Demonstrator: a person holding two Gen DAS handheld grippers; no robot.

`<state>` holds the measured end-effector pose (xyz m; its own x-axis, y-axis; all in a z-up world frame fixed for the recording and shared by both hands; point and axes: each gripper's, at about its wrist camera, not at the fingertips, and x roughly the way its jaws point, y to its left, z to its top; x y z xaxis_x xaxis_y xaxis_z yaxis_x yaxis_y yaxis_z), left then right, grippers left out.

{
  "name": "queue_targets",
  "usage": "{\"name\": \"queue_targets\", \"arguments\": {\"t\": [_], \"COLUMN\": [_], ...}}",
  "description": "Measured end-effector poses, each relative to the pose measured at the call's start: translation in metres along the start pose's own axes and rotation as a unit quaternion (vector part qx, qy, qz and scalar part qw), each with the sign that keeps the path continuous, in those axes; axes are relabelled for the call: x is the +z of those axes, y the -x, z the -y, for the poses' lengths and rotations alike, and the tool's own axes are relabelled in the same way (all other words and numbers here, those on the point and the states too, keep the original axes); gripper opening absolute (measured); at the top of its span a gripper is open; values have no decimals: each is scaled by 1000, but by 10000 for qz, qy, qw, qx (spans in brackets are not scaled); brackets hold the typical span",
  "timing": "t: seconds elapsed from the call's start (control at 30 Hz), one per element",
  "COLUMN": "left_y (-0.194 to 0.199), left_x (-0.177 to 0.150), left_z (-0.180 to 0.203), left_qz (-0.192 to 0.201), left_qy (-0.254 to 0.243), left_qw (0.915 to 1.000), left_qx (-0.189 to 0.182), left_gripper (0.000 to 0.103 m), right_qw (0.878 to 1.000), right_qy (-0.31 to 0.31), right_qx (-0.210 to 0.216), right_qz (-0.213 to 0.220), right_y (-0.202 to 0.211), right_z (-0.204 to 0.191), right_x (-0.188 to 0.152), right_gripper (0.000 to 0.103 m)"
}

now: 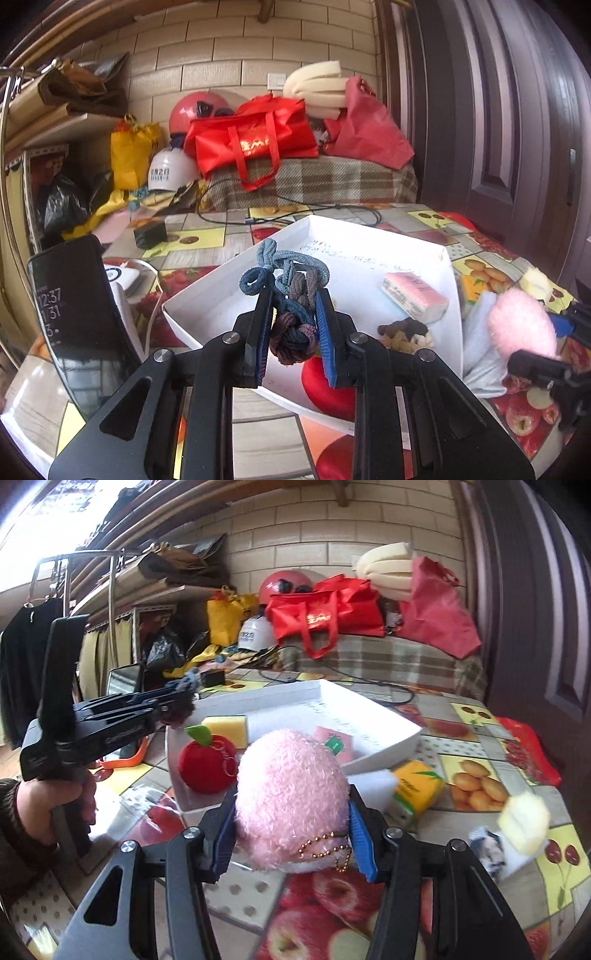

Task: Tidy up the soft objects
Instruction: 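Carry the pink ball and rope knot over the white tray with both tools, then open both tools to drop the pink ball and rope knot into the tray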

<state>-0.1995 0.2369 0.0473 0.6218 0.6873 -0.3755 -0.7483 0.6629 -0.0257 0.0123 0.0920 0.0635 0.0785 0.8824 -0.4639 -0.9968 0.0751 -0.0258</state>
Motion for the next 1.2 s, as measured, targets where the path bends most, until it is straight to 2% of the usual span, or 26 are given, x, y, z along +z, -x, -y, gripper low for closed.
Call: {"name": "queue_targets", "arguments": {"t": [0.17,0.27,0.4,0.53,0.7,0.87,0.97,1.03,1.07,1.1,1.13,1.2], "left_y": [-18,-35,-56,-70,-89,-102,-102,-98,-95,-92,-89,-83], "left_x": [6,9,15,21,27,29,29,30,29,29,29,29], "left_z": [4,5,2,3,-1,-8,-7,-8,-8,-6,-5,-6], "left_qz": [-54,-271,-483,-492,-611,-871,-838,-723,-636,-542,-469,-307], "left_qy": [-159,-219,-158,-199,-37,168,122,122,114,73,40,55], "left_qw": [9998,9992,9984,9979,9972,9954,9955,9960,9965,9968,9969,9970], "left_qx": [146,194,235,358,420,371,435,507,539,584,632,705], "left_gripper": [23,23,23,23,23,23,23,30,34,54,80,88], "right_qw": [9996,9986,9969,9940,9936,9916,9917,9908,9902,9899,9899,9903], "right_qy": [-99,-258,-400,-694,-865,-1064,-1085,-1170,-1226,-1270,-1293,-1289], "right_qx": [205,305,323,203,-92,-199,-260,-363,-357,-327,-314,-373], "right_qz": [-153,-355,-596,-815,-722,-709,-646,-582,-558,-531,-495,-370], "right_y": [-29,-48,-70,-91,-105,-112,-109,-107,-106,-106,-105,-101], "right_z": [-12,-13,-14,-7,-5,0,1,3,5,7,8,7], "right_x": [11,16,22,28,37,40,41,41,41,41,41,41], "right_gripper": [53,53,53,53,53,53,60,79,83,84,84,85]}}
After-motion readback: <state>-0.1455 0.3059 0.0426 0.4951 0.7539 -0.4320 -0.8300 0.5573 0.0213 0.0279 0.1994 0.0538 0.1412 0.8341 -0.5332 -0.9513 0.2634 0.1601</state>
